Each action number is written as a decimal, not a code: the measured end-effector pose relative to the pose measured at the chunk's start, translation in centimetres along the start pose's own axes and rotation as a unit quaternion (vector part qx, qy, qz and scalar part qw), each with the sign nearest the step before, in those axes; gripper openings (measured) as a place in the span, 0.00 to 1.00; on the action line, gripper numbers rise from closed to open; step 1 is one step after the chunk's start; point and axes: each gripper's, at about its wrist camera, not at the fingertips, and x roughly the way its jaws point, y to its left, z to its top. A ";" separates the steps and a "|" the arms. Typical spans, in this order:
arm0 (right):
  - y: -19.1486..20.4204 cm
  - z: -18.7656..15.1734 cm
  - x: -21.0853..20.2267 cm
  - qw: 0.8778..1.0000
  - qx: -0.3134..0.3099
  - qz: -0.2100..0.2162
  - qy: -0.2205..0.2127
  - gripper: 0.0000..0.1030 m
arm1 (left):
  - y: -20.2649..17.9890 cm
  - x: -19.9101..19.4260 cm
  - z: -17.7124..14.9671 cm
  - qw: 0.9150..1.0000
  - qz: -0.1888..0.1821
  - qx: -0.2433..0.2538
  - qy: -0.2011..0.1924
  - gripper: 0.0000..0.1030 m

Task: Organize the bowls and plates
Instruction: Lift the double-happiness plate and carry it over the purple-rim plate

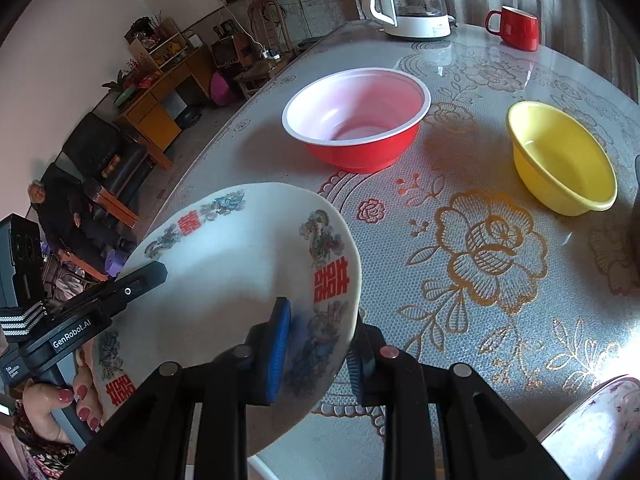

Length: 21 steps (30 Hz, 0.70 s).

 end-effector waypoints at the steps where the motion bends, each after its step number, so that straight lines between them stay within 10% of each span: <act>1: 0.0 -0.1 -0.2 1.000 0.000 -0.002 -0.003 0.24 | -0.3 0.0 -0.1 1.000 0.000 0.002 0.000 0.24; 21: -2.0 -2.9 -6.8 0.998 0.004 0.002 -0.064 0.23 | -5.6 -1.1 -1.0 0.999 -0.035 0.021 -0.004 0.25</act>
